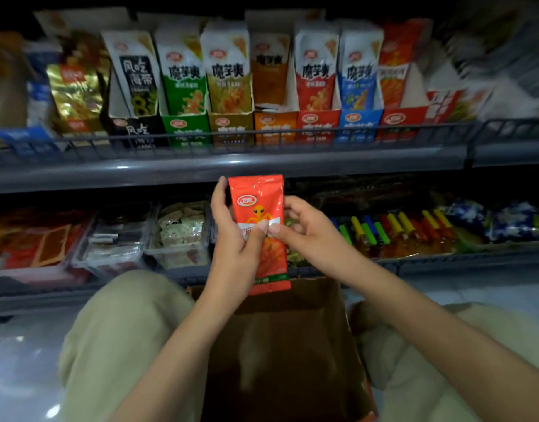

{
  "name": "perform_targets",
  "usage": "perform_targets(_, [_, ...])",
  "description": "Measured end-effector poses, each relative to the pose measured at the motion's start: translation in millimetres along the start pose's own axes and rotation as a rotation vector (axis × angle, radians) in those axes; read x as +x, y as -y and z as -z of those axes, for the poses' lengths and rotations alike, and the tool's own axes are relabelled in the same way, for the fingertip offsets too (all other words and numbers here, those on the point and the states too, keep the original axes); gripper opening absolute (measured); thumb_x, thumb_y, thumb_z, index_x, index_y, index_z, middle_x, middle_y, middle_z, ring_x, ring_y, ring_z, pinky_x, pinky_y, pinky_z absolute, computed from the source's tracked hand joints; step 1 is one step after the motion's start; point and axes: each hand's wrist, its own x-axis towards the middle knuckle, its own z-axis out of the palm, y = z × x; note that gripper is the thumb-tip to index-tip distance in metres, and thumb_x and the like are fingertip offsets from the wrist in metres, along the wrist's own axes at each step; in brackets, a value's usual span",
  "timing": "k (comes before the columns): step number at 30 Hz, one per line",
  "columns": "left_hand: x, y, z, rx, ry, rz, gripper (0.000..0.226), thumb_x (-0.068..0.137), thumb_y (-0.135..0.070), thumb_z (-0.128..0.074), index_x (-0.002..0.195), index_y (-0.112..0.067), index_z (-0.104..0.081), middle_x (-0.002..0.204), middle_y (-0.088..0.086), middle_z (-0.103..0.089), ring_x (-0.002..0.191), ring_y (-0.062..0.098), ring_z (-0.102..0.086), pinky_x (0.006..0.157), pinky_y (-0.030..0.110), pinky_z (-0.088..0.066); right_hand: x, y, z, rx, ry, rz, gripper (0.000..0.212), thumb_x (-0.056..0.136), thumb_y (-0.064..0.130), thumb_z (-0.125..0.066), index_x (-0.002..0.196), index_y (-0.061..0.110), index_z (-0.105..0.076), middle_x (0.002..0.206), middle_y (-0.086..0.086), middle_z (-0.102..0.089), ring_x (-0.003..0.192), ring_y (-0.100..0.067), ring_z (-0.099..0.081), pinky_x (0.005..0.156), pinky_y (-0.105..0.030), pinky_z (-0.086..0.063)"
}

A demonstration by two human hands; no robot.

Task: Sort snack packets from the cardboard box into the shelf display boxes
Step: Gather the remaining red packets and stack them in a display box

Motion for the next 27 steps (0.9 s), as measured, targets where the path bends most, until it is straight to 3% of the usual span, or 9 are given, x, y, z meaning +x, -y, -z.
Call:
perform_targets(4, [24, -20, -8, 0.070, 0.101, -0.064, 0.064, 0.093, -0.020, -0.045, 0.148, -0.016, -0.012, 0.109, -0.048, -0.047, 0.104, -0.012, -0.054, 0.092, 0.013, -0.042, 3, 17, 20, 0.035, -0.070, 0.007, 0.019, 0.098, 0.015, -0.045, 0.117, 0.015, -0.048, 0.083, 0.006, -0.060, 0.047, 0.003, -0.052, 0.044, -0.009, -0.036])
perform_targets(8, [48, -56, -27, 0.135, 0.180, -0.113, 0.062, 0.098, -0.025, -0.048, 0.146, -0.039, -0.012, 0.098, -0.016, -0.064, 0.087, 0.013, -0.065, 0.081, 0.047, -0.053, 3, 29, 50, 0.206, -0.175, 0.009, 0.014, 0.094, 0.028, -0.046, 0.105, 0.024, -0.053, 0.059, 0.011, -0.056, 0.041, -0.002, -0.042, 0.038, -0.011, -0.031])
perform_targets(10, [65, -74, -42, 0.207, 0.213, -0.205, 0.062, 0.098, -0.025, -0.049, 0.146, -0.040, -0.012, 0.106, -0.020, -0.058, 0.091, 0.010, -0.063, 0.081, 0.043, -0.053, 1, 36, 67, 0.262, -0.220, 0.068, 0.018, 0.089, 0.028, -0.051, 0.105, 0.021, -0.054, 0.062, 0.010, -0.055, 0.041, -0.003, -0.039, 0.038, -0.011, -0.030])
perform_targets(16, [124, -94, -83, 0.422, 0.434, -0.428, 0.058, 0.094, -0.019, -0.053, 0.143, -0.031, -0.025, 0.107, 0.004, -0.063, 0.093, 0.017, -0.060, 0.080, 0.045, -0.050, -2, 40, 109, 0.241, -0.422, 0.161, 0.013, 0.092, 0.011, -0.056, 0.102, 0.019, -0.051, 0.068, 0.007, -0.057, 0.048, -0.004, -0.048, 0.041, -0.015, -0.034])
perform_targets(18, [132, -98, -93, 0.393, 0.490, -0.449, 0.055, 0.095, -0.019, -0.053, 0.144, -0.027, -0.029, 0.114, 0.002, -0.062, 0.099, 0.016, -0.060, 0.083, 0.044, -0.050, 0, 39, 116, 0.258, -0.473, 0.193, 0.017, 0.092, 0.006, -0.057, 0.102, 0.017, -0.050, 0.068, 0.006, -0.057, 0.051, -0.006, -0.050, 0.043, -0.017, -0.036])
perform_targets(21, [141, -103, -101, 0.381, 0.584, -0.473, 0.071, 0.095, -0.019, -0.056, 0.150, -0.035, -0.014, 0.136, -0.008, -0.051, 0.119, 0.001, -0.048, 0.094, 0.032, -0.049, 2, 38, 123, 0.289, -0.512, 0.192, 0.014, 0.091, 0.003, -0.057, 0.101, 0.012, -0.053, 0.062, 0.009, -0.057, 0.050, -0.005, -0.049, 0.043, -0.017, -0.036])
perform_targets(24, [154, -99, -101, 0.456, 0.389, -0.604, 0.090, 0.086, -0.035, -0.067, 0.151, -0.033, -0.006, 0.136, -0.007, -0.052, 0.126, 0.001, -0.040, 0.105, 0.025, -0.031, 4, 41, 130, 0.332, -0.589, 0.229, 0.007, 0.091, 0.008, -0.059, 0.092, 0.014, -0.055, 0.058, 0.008, -0.053, 0.047, -0.006, -0.042, 0.043, -0.018, -0.032])
perform_targets(27, [172, -85, -102, 0.614, 0.241, -0.582, 0.087, 0.083, -0.048, -0.064, 0.150, -0.022, -0.016, 0.140, -0.005, -0.048, 0.133, 0.013, -0.036, 0.109, 0.031, -0.023, 18, 53, 153, 0.460, -0.755, 0.318, 0.016, 0.093, 0.002, -0.055, 0.087, 0.016, -0.050, 0.060, 0.009, -0.051, 0.046, -0.003, -0.042, 0.041, -0.016, -0.033])
